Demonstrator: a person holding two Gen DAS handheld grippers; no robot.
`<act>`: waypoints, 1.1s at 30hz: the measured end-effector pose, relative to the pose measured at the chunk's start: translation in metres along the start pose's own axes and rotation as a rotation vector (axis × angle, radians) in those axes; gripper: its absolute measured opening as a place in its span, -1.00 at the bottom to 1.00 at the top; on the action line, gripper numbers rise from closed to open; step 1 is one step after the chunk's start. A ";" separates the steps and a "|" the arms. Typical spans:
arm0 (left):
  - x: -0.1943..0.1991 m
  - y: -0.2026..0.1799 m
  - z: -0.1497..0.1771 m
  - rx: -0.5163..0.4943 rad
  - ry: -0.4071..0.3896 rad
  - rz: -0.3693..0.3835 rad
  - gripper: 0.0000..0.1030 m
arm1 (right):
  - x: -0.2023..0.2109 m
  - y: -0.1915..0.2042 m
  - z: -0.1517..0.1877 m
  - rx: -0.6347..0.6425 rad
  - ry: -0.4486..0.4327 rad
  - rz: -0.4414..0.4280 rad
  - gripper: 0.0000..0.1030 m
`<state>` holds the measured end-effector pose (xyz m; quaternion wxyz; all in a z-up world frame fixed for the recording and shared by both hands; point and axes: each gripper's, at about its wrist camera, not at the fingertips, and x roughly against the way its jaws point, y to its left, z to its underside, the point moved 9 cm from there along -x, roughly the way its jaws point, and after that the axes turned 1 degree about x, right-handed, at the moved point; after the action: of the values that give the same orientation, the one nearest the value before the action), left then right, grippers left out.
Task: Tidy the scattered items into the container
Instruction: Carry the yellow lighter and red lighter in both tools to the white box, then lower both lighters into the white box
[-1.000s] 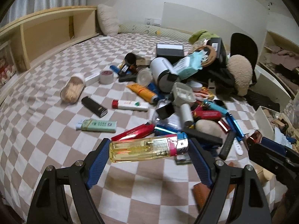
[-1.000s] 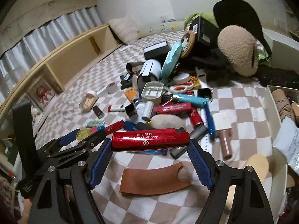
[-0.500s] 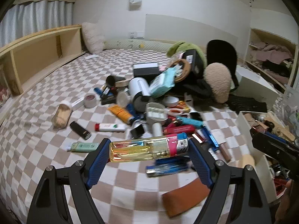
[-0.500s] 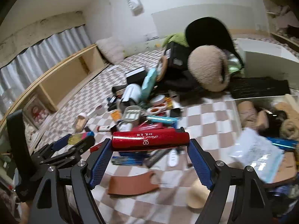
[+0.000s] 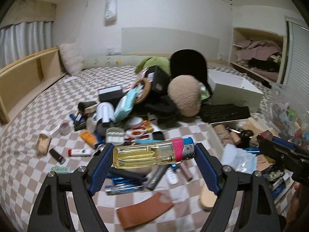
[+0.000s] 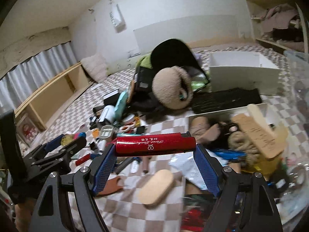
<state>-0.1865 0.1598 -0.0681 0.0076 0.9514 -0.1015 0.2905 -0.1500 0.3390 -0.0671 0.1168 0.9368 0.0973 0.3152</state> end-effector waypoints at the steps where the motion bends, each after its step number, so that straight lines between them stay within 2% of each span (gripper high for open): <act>1: 0.001 -0.005 -0.002 -0.003 -0.003 0.007 0.61 | 0.004 -0.006 -0.002 -0.004 -0.005 0.006 0.59; 7: 0.002 -0.042 -0.016 -0.043 -0.018 0.048 0.61 | 0.025 -0.035 -0.020 -0.027 -0.024 0.018 0.59; 19: -0.011 -0.108 -0.028 -0.106 -0.007 0.159 0.61 | 0.059 -0.099 -0.067 -0.016 -0.070 0.131 0.59; 26: -0.021 -0.150 -0.016 -0.136 0.038 0.290 0.61 | 0.054 -0.135 -0.069 -0.072 -0.050 0.148 0.59; 33: -0.034 -0.181 0.005 -0.185 0.090 0.368 0.61 | 0.021 -0.163 -0.057 -0.136 0.017 0.143 0.59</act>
<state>-0.1750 0.3432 -0.0830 0.0463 0.8982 -0.2995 0.3185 -0.1864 0.5089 -0.0572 0.1562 0.9285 0.0095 0.3367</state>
